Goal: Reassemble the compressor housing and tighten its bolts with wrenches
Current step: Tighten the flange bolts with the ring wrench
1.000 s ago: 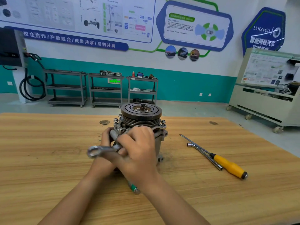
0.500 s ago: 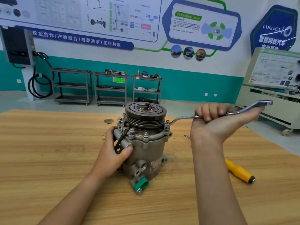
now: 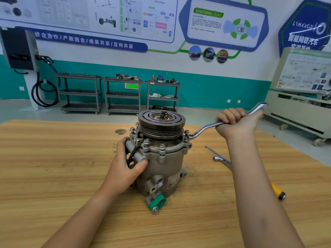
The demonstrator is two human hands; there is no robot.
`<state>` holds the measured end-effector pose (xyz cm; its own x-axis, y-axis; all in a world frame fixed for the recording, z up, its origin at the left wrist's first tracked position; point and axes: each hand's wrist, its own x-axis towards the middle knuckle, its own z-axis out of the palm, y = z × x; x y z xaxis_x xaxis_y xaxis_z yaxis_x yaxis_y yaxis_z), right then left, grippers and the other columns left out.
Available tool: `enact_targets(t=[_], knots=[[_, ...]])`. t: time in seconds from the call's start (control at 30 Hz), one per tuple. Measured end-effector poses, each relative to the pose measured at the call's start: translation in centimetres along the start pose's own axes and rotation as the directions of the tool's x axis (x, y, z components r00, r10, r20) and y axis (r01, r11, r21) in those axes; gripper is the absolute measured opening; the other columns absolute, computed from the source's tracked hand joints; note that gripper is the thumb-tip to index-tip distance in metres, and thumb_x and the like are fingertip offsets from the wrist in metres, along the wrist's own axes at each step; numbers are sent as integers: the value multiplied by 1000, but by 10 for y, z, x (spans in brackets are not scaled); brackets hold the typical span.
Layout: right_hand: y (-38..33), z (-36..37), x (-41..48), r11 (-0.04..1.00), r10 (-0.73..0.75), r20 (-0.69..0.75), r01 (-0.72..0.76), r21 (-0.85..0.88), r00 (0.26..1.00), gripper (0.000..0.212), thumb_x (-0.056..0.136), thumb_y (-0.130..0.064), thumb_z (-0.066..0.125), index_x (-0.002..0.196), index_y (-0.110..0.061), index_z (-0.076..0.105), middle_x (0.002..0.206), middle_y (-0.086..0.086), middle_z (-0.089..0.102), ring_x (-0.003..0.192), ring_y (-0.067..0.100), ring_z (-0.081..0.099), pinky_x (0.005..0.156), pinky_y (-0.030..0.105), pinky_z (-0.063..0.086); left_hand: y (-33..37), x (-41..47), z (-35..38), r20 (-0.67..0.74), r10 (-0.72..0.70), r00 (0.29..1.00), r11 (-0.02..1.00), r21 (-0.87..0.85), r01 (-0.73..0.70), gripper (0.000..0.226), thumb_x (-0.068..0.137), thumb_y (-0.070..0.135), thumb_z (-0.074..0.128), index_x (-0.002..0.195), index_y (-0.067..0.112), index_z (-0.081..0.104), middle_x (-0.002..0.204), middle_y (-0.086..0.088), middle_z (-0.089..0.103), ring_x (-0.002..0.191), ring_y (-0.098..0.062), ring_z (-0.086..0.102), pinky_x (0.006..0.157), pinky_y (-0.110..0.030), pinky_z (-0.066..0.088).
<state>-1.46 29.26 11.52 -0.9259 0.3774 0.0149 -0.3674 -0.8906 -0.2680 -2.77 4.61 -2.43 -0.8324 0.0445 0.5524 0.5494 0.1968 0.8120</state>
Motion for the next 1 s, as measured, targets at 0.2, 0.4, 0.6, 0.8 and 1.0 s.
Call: enact_targets(t=[0.2, 0.4, 0.6, 0.8, 1.0], knots=[[12, 2, 19, 988, 143, 2, -142, -64, 990, 75, 90, -67, 29, 36, -15, 31, 36, -5, 19, 25, 11, 16, 32, 12, 14, -1, -1, 0, 4, 2, 1000, 1000, -6, -2, 60, 75, 24, 66, 119, 43, 29, 115, 24, 46, 101, 20, 47, 72, -4, 44], [22, 2, 38, 952, 281, 82, -267, -149, 956, 78, 90, -69, 23, 35, -15, 33, 34, -6, 21, 25, 9, 18, 30, 15, 15, 2, -1, 1, 4, 2, 1000, 1000, -1, -2, 56, 73, 26, 64, 116, 40, 31, 114, 20, 48, 99, 23, 47, 73, 0, 41], [26, -24, 48, 932, 362, 116, -357, -62, 925, 79, 93, -66, 20, 36, -13, 34, 33, -4, 23, 24, 10, 22, 30, 12, 24, -3, -1, 1, -5, 37, 999, 999, 9, -37, 61, 81, 2, 66, 111, 45, 33, 113, 23, 46, 97, 25, 46, 71, 1, 40], [14, -34, 16, 990, 121, -12, -119, 76, 993, 70, 91, -68, 13, 48, -16, 31, 37, -4, 21, 26, 12, 21, 36, 8, 23, 2, -1, 1, -10, 1, 1000, 1000, 3, -1, 60, 71, 27, 65, 116, 42, 29, 112, 27, 44, 98, 21, 48, 71, 1, 40], [26, -43, -59, 909, -412, 158, 416, 13, 897, 82, 88, -71, 2, 40, -16, 39, 41, -2, 26, 38, 15, 28, 47, 17, 34, 0, -2, 3, -25, -1, 1000, 1000, -8, 1, 57, 78, 24, 67, 116, 44, 30, 112, 28, 44, 99, 15, 48, 69, -1, 42]])
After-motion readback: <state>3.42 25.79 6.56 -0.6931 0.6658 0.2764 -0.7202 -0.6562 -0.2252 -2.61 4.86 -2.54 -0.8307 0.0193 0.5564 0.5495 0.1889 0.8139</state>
